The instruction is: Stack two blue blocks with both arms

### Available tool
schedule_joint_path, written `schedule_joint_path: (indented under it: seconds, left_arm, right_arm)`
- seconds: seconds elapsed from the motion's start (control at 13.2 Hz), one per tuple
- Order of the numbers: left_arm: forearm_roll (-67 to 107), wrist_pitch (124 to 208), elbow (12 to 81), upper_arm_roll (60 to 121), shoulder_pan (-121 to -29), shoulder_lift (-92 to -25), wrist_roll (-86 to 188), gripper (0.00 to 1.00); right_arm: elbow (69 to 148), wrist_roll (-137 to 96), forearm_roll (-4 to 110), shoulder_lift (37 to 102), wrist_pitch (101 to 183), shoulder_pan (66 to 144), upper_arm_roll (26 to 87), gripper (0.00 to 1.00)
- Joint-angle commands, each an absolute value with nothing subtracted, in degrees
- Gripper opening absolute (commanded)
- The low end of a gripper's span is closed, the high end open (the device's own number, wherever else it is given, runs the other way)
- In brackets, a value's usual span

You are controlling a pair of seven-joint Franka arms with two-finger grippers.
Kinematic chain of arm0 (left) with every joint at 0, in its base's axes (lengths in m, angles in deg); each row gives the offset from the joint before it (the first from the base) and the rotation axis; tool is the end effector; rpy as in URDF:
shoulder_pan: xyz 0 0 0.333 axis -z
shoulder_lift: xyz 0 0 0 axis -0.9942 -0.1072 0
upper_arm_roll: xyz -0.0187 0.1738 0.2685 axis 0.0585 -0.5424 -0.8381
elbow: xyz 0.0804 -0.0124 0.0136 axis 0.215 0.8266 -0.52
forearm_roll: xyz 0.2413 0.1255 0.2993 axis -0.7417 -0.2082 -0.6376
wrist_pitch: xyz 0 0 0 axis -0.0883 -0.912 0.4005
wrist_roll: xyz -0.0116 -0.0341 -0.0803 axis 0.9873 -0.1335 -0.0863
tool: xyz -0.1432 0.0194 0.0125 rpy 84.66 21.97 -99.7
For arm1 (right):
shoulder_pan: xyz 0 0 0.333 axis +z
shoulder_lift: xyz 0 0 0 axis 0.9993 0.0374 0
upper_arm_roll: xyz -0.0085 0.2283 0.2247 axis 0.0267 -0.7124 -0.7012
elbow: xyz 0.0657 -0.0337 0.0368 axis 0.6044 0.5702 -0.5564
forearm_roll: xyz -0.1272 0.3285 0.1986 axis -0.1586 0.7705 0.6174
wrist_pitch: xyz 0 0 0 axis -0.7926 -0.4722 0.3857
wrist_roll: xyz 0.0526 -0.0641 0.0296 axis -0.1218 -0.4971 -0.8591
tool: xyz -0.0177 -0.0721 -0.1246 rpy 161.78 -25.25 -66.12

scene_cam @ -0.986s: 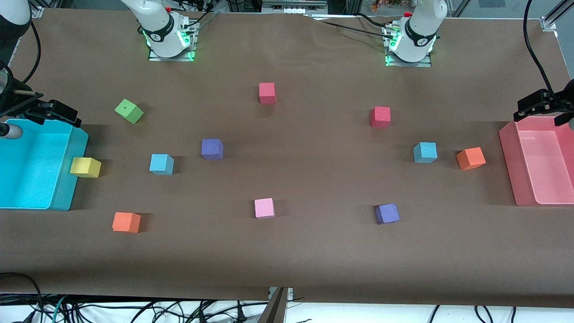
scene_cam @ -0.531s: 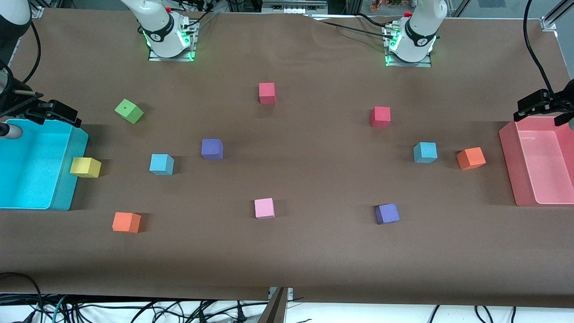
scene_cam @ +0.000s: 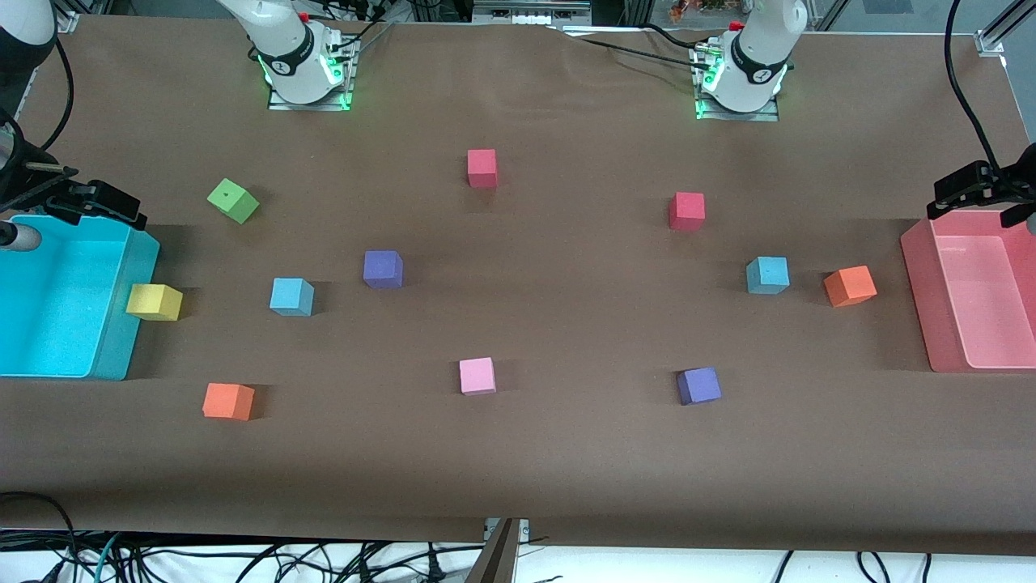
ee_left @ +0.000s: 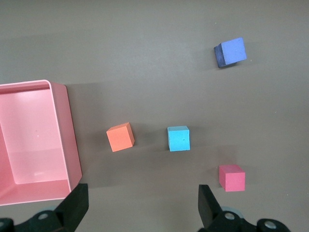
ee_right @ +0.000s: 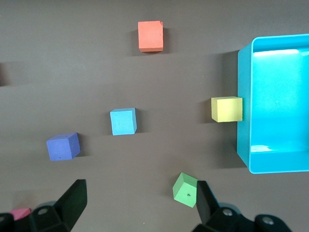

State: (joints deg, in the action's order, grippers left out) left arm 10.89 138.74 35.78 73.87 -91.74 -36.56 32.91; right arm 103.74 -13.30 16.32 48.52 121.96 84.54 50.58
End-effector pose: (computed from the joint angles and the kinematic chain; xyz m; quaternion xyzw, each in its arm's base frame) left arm 0.5774 0.0661 0.5661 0.9988 -0.0428 -0.0251 0.0026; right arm 0.5852 -0.0252 0.5328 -0.9990 0.0413 0.0163 0.0062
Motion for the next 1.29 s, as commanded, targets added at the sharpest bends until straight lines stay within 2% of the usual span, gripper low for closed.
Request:
schedule_joint_path:
  seconds: [0.0, 0.76, 1.21]
  left_arm:
    - [11.3, 138.6, 34.9, 74.2, -92.2, -36.9, 33.4, 1.00]
    - [11.3, 138.6, 34.9, 74.1, -92.2, -36.9, 33.4, 1.00]
    - [11.3, 138.8, 34.9, 74.1, -92.2, -36.9, 33.4, 1.00]
  right_arm:
    - [104.4, -13.3, 15.6, 47.7, 122.1, 84.7, 50.5, 1.00]
    - [104.5, -13.2, 16.0, 49.5, 123.3, 85.3, 50.3, 1.00]
    - [104.3, -13.1, 15.6, 56.8, 123.8, 90.6, 50.4, 1.00]
